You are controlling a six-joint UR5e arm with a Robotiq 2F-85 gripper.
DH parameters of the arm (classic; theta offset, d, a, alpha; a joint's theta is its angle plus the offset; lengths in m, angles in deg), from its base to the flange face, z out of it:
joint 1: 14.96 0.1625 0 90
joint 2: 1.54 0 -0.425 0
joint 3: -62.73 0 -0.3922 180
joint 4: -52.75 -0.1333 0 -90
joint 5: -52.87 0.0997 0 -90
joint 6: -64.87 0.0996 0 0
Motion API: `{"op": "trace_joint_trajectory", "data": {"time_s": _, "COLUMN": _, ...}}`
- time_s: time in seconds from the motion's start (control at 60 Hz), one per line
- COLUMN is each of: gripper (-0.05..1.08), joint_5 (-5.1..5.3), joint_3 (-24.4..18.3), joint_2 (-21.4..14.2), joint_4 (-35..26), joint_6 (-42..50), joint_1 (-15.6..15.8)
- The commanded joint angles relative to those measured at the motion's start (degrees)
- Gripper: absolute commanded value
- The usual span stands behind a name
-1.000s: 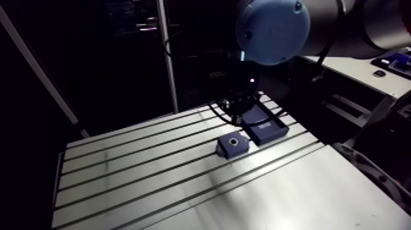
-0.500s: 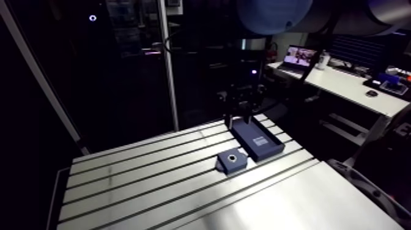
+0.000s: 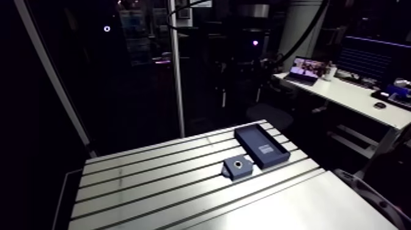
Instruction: Pick up the bearing and press it into the housing until flush.
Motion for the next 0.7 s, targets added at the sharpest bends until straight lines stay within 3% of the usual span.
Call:
{"op": "trace_joint_trajectory", "data": {"time_s": 0.017, "gripper": 0.0, "joint_5": 0.06, "joint_3": -4.5, "joint_2": -0.1, "joint_4": -4.1, "joint_6": 2.9, "joint_1": 2.7}}
{"op": "trace_joint_trajectory", "data": {"time_s": 0.2, "gripper": 0.0, "joint_5": -0.39, "joint_3": -6.7, "joint_2": -0.8, "joint_4": -6.0, "joint_6": 5.9, "joint_1": 4.8}}
{"op": "trace_joint_trajectory", "data": {"time_s": 0.433, "gripper": 0.0, "joint_5": -0.24, "joint_3": -8.2, "joint_2": -2.1, "joint_4": -7.5, "joint_6": 8.6, "joint_1": 5.0}}
{"op": "trace_joint_trajectory", "data": {"time_s": 0.7, "gripper": 0.0, "joint_5": 0.04, "joint_3": -9.2, "joint_2": -2.3, "joint_4": -8.7, "joint_6": 9.5, "joint_1": 8.6}}
